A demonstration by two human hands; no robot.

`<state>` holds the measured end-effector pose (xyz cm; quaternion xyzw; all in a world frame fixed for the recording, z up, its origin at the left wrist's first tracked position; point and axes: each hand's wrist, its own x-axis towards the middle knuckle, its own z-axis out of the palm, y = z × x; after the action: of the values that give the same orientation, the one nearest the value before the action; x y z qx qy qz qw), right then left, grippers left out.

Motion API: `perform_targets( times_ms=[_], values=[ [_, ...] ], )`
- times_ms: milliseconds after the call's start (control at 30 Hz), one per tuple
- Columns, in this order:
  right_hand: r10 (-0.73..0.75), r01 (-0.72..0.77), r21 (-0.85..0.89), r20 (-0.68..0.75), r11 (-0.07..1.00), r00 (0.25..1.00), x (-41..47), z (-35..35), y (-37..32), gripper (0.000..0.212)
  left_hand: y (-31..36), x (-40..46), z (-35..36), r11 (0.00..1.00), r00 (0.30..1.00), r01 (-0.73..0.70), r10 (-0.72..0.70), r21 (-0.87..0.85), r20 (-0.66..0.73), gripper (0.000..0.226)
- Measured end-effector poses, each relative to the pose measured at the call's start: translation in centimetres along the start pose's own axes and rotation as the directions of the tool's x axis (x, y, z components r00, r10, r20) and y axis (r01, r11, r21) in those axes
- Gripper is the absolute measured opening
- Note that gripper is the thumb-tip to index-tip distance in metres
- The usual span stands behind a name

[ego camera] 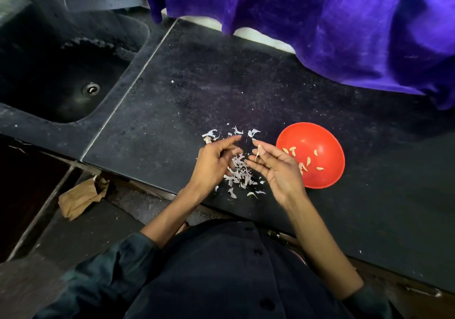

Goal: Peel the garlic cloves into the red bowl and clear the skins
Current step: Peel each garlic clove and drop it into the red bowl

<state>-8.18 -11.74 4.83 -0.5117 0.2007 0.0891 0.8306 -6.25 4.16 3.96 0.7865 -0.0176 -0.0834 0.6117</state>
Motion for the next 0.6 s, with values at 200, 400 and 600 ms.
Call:
perform_targets(
  times_ms=[200,400,600],
  values=[
    [-0.022,0.023,-0.027,0.033,0.999,0.999,-0.3,0.2,-0.2,0.026,0.5,0.4,0.1,0.992,0.999,0.014,-0.018,-0.124,-0.037,0.019],
    [-0.016,0.019,-0.043,0.066,0.999,0.998,-0.6,0.5,-0.6,0.029,1.3,0.5,0.1,0.981,0.999,-0.044,0.039,-0.19,-0.032,0.005],
    [-0.022,0.026,-0.033,0.098,0.999,0.995,-1.0,0.8,-0.6,0.025,1.4,0.4,0.2,0.967,1.0,-0.024,0.02,-0.252,-0.017,0.005]
  ],
)
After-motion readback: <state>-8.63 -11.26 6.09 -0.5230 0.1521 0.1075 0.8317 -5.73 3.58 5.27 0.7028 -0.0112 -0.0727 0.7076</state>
